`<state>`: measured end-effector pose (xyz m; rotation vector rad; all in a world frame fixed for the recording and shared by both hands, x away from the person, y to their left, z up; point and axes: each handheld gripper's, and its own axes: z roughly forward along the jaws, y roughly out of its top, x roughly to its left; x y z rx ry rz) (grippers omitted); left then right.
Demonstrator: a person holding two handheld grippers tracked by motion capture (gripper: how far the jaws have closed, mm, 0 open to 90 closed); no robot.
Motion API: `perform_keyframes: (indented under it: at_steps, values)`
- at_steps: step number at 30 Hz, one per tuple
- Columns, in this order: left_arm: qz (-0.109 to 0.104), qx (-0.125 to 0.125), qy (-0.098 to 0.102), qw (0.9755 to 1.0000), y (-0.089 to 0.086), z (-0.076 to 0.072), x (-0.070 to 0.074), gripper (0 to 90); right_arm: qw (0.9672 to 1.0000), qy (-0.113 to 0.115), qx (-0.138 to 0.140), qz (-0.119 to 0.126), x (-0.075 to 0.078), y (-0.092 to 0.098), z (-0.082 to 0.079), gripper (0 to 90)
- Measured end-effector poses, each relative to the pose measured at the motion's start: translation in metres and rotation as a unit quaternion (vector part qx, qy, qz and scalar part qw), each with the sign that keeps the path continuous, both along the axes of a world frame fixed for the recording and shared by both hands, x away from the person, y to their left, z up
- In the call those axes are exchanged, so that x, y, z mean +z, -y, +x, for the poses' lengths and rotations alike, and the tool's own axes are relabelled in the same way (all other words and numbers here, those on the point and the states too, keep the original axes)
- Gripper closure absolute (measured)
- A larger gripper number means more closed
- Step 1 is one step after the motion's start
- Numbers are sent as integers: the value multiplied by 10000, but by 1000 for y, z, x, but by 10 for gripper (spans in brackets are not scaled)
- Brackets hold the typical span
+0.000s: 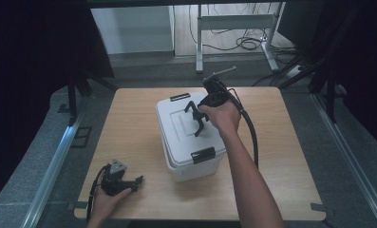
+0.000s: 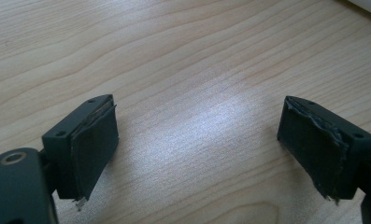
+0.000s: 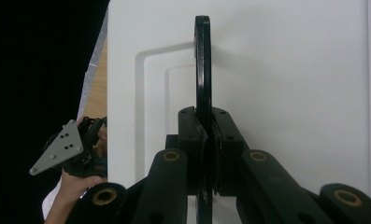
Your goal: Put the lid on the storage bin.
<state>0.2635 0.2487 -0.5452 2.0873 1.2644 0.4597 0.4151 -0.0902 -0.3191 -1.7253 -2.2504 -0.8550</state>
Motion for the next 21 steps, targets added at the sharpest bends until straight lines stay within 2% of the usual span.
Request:
perform_keyframes:
  at_steps: [8, 13, 21]
  values:
    - [0, -1, 0, 10000, 0, 0, 0, 124, 9999, -114, -41, -104, -7, -11, -2, 847]
    - [1, -7, -15, 10000, 0, 0, 0, 124, 9998, -110, -96, -158, -13, -17, 0, 847]
    - [1, -13, -11, 10000, 0, 0, 0, 124, 9995, -140, -208, -211, -23, -17, 5, 847]
